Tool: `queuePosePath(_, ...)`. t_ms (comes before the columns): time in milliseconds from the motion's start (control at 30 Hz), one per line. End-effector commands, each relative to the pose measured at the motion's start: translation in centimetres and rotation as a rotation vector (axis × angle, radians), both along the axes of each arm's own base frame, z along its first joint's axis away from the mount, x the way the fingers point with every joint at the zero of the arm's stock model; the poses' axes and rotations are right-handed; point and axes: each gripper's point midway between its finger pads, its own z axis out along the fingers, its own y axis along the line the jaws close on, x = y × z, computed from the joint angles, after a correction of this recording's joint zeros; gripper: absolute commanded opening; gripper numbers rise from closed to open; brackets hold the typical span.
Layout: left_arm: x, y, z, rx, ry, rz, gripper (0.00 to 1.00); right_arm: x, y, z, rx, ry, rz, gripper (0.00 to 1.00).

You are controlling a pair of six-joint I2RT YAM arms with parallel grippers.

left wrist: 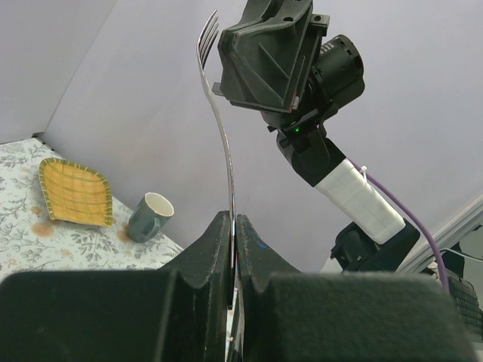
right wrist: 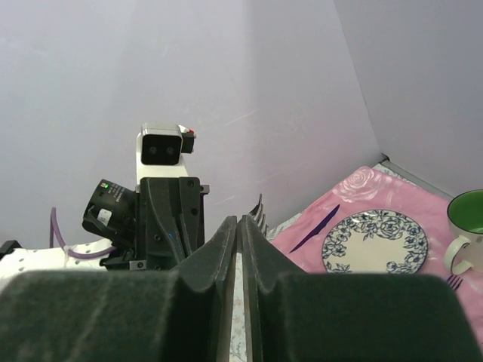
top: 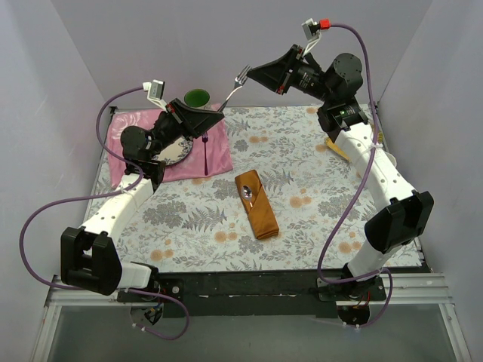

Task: Fold the napkin into a case and place the utensils inside
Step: Pass from the left arm to the right

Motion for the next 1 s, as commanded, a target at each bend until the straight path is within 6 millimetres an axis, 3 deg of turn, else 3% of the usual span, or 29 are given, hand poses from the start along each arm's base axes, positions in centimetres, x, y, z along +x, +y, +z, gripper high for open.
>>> queuePosePath(0,-1.8,0.2,1.4,-0.009,-0.054,-0.009,0.00,-1.1,-0.4,2.6,0.037,-0.071,0.009,0.08)
queuePosePath(33,-1.8,0.2,1.4,-0.008,-0.055,-0.011,0.00,-1.3,-0.3,2.6,0.035,-0.072,0.014,0.01)
queuePosePath(400,-2.3,0.1,1.4,0.010,-0.085,-0.014,0.00,-1.5,-0.4,2.5,0.017,-0.106,0.025,0.01)
queuePosePath(433,-2.4,0.2,1.7,0.009,-0.100,-0.010,0.00,-1.7,-0.5,2.4,0.008,-0.116,0.036,0.24)
queuePosePath(533,-2.4,0.4,2.0,0.009,-0.100,0.001,0.00,-1.6,-1.4,2.5,-0.011,-0.142,0.030,0.71)
queuePosePath(600,-2.1,0.5,2.1,0.004,-0.088,0.014,0.00,-1.0,-2.6,2.1,-0.019,-0.104,-0.004,0.79)
queuePosePath(667,-1.6,0.8,1.9,0.001,-0.068,0.027,0.00,-0.3,-3.1,0.8,-0.025,-0.052,-0.022,0.78)
queuePosePath(800,-1.5,0.7,1.8,-0.001,-0.058,0.016,0.00,0.1,-3.6,-0.1,-0.019,-0.029,-0.034,0.76)
queuePosePath(967,-1.4,0.6,1.6,0.003,-0.054,0.003,0.00,0.5,-3.2,0.7,0.002,-0.032,-0.017,0.68)
